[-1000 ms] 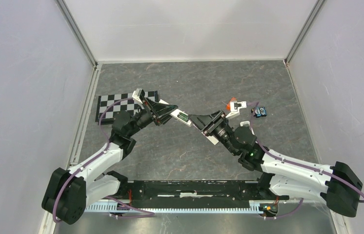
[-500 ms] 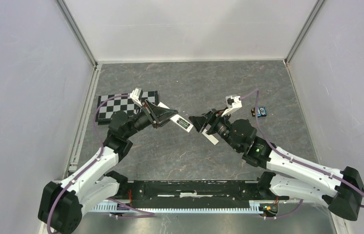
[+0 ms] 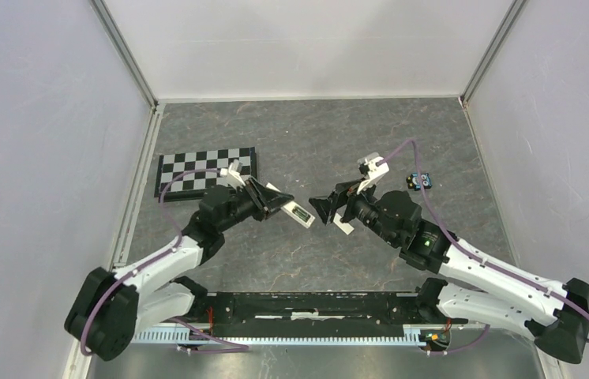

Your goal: Load the batteries into the remote control

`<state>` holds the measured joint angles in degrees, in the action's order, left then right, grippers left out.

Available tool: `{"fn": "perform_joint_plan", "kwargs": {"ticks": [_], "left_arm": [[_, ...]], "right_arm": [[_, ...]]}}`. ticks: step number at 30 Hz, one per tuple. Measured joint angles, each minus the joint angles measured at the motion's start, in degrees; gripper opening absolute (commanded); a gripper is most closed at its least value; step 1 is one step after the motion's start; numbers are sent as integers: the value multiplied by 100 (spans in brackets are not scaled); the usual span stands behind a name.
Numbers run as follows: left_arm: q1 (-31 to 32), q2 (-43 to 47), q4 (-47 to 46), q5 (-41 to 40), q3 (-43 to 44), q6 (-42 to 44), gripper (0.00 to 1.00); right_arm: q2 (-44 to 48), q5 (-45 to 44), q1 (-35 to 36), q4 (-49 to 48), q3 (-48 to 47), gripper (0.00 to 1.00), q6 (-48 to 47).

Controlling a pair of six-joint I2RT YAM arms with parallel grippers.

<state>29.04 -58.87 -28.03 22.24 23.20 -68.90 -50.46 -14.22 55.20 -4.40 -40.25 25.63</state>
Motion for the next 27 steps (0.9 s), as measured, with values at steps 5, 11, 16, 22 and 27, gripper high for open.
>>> {"fn": "perform_joint_plan", "kwargs": {"ticks": [5, 11, 16, 22, 27], "left_arm": [[444, -857, -184, -551, -229, 136, 2], [693, -2229, -1034, -780, -293, 129, 2], [721, -2968, -1655, -857, -374, 127, 6], [754, -3272, -2118, -933, -555, 83, 20], [785, -3410, -2448, -1023, -629, 17, 30]], "right_arm": [[-85, 160, -15, 339, 0, 91, -149], [-304, 588, -24, 529, 72, 90, -706], [-1038, 1034, -24, 739, 144, 90, -1193], [-1882, 1440, -24, 839, 245, 89, -1515], [-2531, 1755, -50, 758, 240, 75, -1683]]}}
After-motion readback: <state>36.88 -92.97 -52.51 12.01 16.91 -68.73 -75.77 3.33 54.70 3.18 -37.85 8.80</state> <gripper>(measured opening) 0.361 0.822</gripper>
